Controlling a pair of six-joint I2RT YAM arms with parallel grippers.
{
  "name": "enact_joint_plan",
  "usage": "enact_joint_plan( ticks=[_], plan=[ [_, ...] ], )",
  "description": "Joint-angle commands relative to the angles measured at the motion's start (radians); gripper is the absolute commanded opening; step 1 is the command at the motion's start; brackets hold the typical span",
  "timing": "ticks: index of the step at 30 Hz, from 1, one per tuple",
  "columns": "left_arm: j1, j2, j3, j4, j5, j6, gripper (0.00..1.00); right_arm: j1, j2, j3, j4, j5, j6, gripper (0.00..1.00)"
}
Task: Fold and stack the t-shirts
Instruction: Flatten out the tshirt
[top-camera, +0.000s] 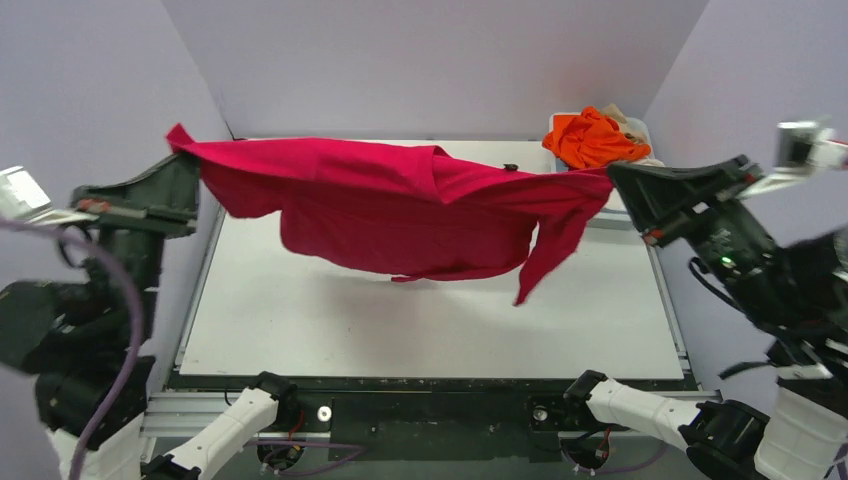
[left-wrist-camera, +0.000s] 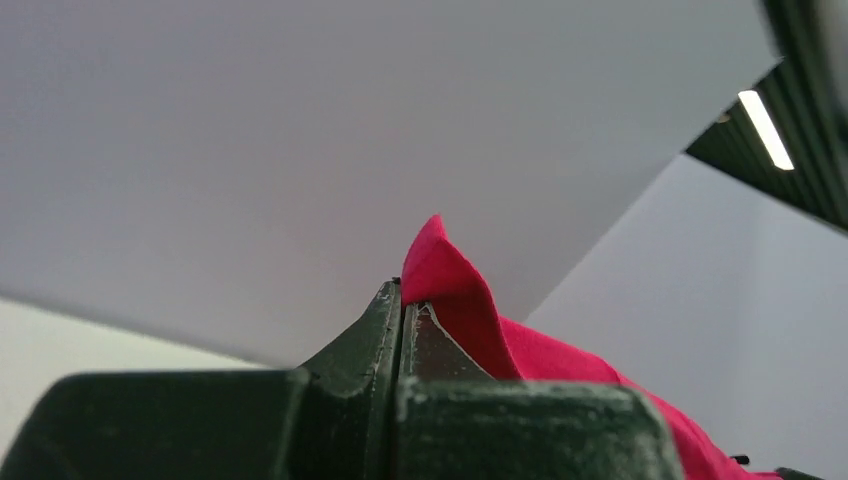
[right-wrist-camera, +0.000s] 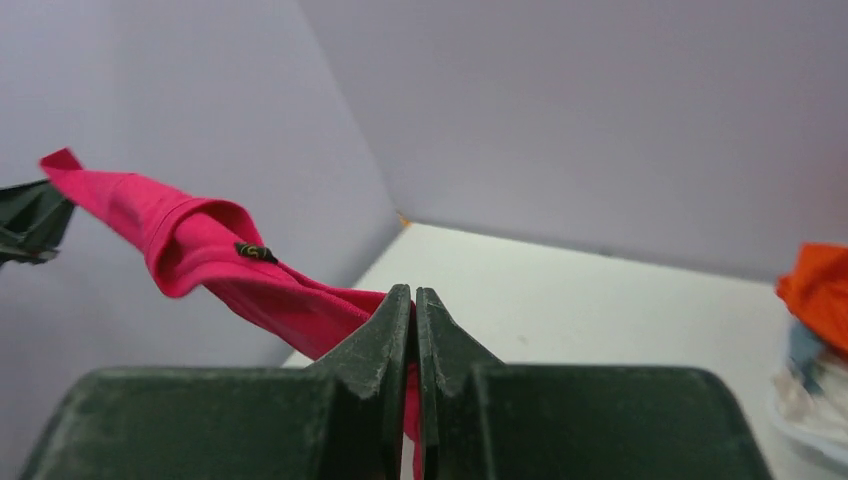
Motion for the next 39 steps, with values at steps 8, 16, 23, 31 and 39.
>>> enact_joint_plan(
  ticks=[8,16,23,31,39],
  plan=[
    [0.123,0.099,0.365,0.010,0.285,0.046,0.00,-0.013,0.047,0.279,-0.033,-0.223,-0.012,0.00],
    [0.221,0.239,0.199,0.032,0.188,0.017,0.00,-0.017,0.178,0.142,-0.019,0.261,-0.096,0.00],
    [0.216,0.516,-0.096,0.207,0.147,0.076,0.00,-0.279,0.428,-0.110,0.043,0.261,-0.006,0.00],
    [0.205,1.104,0.162,-0.027,0.134,0.147,0.75,-0.402,0.813,-0.224,0.217,0.097,0.050,0.33],
    [0.128,1.160,0.242,-0.166,0.081,0.166,0.80,-0.362,0.814,-0.200,0.094,0.163,0.026,0.99]
  ],
)
